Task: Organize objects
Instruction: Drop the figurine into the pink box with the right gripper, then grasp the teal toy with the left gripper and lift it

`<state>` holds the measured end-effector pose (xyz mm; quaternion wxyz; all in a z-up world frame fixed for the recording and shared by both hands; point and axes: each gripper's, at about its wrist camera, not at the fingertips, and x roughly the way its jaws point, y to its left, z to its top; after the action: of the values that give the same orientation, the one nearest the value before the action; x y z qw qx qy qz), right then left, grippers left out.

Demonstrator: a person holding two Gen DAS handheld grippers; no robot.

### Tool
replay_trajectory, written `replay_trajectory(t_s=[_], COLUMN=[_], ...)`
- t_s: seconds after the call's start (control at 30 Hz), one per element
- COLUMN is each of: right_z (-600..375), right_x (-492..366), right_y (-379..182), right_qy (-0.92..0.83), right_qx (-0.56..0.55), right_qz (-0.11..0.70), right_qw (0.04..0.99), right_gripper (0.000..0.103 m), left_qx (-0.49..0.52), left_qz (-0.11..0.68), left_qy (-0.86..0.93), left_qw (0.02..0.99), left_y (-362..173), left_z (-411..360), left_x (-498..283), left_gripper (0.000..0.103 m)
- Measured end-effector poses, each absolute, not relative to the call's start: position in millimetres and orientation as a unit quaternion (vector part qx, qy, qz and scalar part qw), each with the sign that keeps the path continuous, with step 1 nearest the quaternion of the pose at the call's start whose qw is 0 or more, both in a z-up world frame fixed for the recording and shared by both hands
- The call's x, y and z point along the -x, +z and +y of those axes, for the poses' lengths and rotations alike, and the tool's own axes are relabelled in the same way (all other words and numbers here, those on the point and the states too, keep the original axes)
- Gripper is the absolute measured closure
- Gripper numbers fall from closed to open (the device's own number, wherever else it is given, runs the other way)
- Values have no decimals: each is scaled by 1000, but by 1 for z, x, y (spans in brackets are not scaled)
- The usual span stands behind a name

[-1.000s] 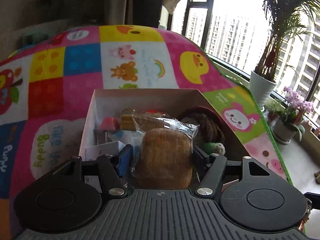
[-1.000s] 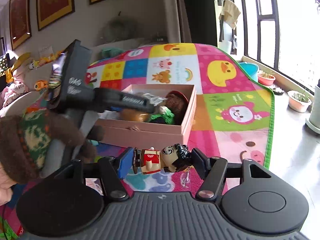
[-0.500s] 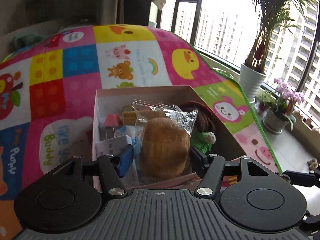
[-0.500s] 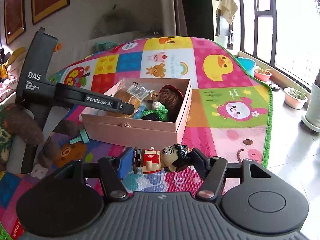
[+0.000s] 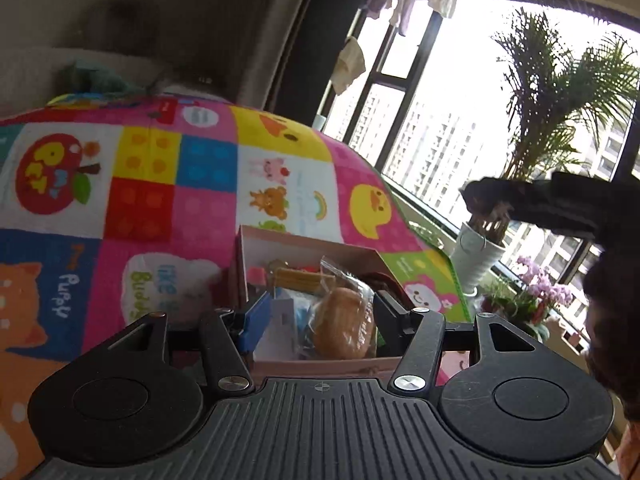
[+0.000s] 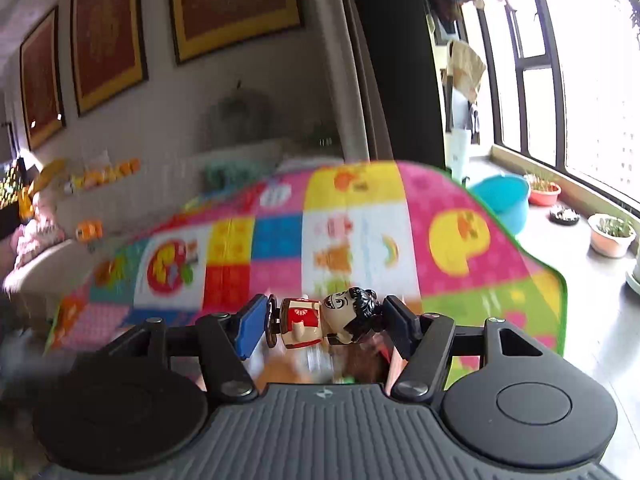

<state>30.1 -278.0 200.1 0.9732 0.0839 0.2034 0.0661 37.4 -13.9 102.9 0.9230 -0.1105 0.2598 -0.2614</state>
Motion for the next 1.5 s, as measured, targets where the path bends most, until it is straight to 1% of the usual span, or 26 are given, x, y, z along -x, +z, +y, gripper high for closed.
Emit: replay_trajectory(t_s=[0.07, 0.1, 0.13, 0.17, 0.23, 0.27, 0.3, 0.33, 0.4, 0.47, 0.6, 0.7, 0.8, 0.93, 1.0, 1.1, 1.17, 1.3, 1.37, 1.43, 1.5], right_z=[-273, -271, -269, -268, -264, -263, -262, -260, -255, -251, -239, -236, -236, -240, -242, -247, -246, -247, -248, -247, -245], right_x=[-62, -77, -90, -96, -94, -88, -80, -70, -52, -35, -3, 15, 25, 28, 28, 29, 32, 33, 33, 31, 31], right_y=[212, 215, 216, 215, 211, 207, 202, 195, 177, 155, 96, 58, 38, 30, 26, 21, 20, 19, 18, 18, 18], right_qy=[51, 44, 38, 28, 36, 40, 39, 36, 34, 30, 23, 22, 25, 26, 24, 20, 18, 19, 21, 19, 18], right_qx=[-84, -83, -85, -90, -96, -98, -98, -94, -74, -47, -5, -11, -37, -62, -71, -77, -75, -82, -84, -82, -78], right_qz=[193, 198, 207, 210, 214, 212, 211, 213, 224, 243, 294, 332, 353, 359, 361, 361, 358, 353, 352, 352, 353], right_qw=[976, 976, 974, 973, 971, 971, 972, 972, 971, 968, 955, 943, 935, 931, 930, 929, 931, 932, 932, 932, 932], right_gripper=[40, 38, 35, 35, 33, 28, 25, 22, 21, 17, 16, 16, 16, 16, 14, 13, 7, 4, 0, 0, 0], left_qx=[109, 102, 94, 86, 73, 71, 72, 75, 85, 101, 131, 135, 108, 74, 55, 24, 22, 25, 45, 58, 51], left_qz=[269, 276, 283, 293, 318, 330, 339, 348, 362, 363, 356, 350, 349, 362, 366, 373, 376, 378, 373, 366, 357], left_qy=[-253, -245, -237, -228, -214, -206, -199, -193, -181, -180, -188, -187, -186, -191, -188, -157, -138, -109, -121, -129, -124], left_qw=[923, 924, 925, 925, 921, 919, 917, 914, 910, 909, 906, 908, 912, 909, 910, 914, 916, 919, 919, 920, 924], left_y=[94, 88, 83, 77, 64, 58, 52, 47, 40, 38, 42, 44, 41, 32, 27, 21, 20, 20, 23, 26, 28], left_z=[-3, 3, 8, 15, 29, 35, 40, 45, 50, 51, 40, 26, 8, -13, -20, -21, -11, 14, 23, 22, 14], left_x=[-29, -25, -22, -19, -18, -19, -20, -22, -26, -30, -39, -51, -62, -69, -68, -64, -60, -49, -43, -41, -44], left_gripper=[41, 41, 41, 41, 41, 41, 41, 42, 42, 42, 42, 42, 42, 43, 43, 47, 50, 53, 54, 54, 54])
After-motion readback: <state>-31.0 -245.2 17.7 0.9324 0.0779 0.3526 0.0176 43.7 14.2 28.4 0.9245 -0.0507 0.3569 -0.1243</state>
